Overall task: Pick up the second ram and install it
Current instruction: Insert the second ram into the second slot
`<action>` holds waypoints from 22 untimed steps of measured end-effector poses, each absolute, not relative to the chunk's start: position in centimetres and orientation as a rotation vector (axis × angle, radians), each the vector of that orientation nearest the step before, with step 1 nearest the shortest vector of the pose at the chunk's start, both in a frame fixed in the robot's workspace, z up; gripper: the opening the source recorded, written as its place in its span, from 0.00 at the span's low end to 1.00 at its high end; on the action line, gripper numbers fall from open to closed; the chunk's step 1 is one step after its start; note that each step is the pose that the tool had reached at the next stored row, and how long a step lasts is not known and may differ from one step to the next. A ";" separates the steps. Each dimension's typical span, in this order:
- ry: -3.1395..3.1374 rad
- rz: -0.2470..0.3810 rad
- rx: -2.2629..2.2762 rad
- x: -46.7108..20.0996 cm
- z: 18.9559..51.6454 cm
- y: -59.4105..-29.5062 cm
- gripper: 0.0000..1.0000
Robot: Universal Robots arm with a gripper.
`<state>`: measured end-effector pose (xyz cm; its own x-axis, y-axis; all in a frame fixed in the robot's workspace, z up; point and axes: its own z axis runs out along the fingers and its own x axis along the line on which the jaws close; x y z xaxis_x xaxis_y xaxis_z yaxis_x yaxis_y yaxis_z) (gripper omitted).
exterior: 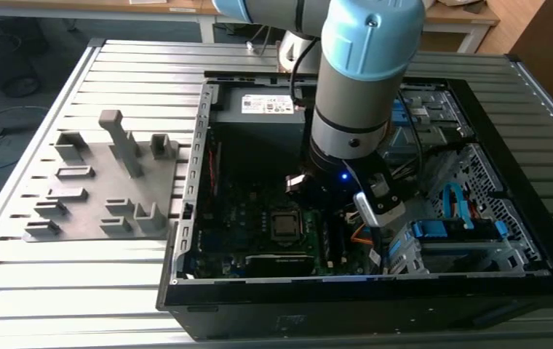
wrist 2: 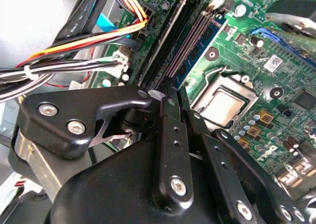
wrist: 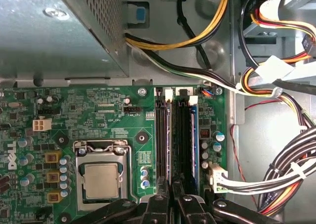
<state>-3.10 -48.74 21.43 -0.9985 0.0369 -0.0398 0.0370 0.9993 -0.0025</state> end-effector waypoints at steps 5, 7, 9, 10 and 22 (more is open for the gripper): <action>3.101 -0.005 0.052 -3.1 21.4 -48.5 0.14; 3.101 -0.005 0.051 -3.1 21.3 -48.5 0.14; 3.102 -0.005 0.051 -3.1 21.3 -48.5 0.14; 3.101 -0.006 0.051 -3.1 21.3 -48.5 0.14; 3.103 -0.010 0.010 -3.1 21.7 -48.5 0.14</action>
